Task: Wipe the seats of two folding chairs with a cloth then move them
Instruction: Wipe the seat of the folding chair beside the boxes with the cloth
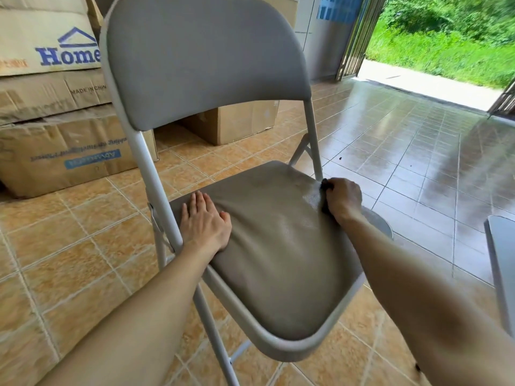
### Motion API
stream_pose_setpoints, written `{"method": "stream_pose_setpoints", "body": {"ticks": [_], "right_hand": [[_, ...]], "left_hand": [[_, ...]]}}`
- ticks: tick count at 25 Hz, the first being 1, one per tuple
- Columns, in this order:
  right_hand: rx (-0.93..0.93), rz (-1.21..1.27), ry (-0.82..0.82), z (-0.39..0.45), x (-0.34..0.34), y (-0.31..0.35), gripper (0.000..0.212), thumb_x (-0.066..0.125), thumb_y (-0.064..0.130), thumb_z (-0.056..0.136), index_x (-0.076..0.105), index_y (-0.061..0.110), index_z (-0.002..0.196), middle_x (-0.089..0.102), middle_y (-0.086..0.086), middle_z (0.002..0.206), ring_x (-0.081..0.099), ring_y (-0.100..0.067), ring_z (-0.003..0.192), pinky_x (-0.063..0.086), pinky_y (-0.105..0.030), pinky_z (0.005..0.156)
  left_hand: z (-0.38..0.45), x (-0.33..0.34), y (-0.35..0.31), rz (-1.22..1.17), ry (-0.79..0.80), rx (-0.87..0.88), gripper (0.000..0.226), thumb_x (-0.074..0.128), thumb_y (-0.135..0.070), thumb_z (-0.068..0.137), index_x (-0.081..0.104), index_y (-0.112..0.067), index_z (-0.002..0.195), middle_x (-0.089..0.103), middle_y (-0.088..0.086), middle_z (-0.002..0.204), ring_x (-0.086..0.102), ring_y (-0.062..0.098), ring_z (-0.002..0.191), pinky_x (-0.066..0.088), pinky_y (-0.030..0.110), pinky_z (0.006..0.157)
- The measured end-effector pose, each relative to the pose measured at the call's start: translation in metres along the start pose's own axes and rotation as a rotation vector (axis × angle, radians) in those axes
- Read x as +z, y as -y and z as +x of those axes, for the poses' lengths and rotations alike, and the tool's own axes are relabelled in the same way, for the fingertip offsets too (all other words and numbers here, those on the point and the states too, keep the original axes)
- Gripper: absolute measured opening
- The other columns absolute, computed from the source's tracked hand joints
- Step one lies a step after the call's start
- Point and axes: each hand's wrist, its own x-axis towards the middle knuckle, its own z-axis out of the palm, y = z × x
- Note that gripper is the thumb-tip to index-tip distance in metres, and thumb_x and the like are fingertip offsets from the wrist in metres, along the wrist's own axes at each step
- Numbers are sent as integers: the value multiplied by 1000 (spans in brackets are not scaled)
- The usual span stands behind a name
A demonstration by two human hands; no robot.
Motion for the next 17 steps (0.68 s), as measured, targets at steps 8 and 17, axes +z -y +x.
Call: {"method": "stream_pose_setpoints", "body": {"ticks": [8, 17], "right_hand": [[-723, 68, 296, -43, 41, 116, 37, 59, 12, 89, 65, 23, 124, 65, -2, 128, 57, -24, 119, 43, -38, 104], [-162, -65, 29, 74, 59, 48, 40, 39, 31, 95, 69, 14, 115, 66, -15, 116, 49, -39, 114, 45, -41, 94]], "left_hand": [[2, -1, -2, 27, 2, 12, 68, 19, -38, 98, 1, -3, 153, -3, 11, 163, -3, 22, 151, -1, 39, 123], [2, 1, -4, -7, -47, 17, 67, 18, -36, 97, 3, -3, 153, 0, 11, 163, 0, 21, 151, 0, 38, 123]]}}
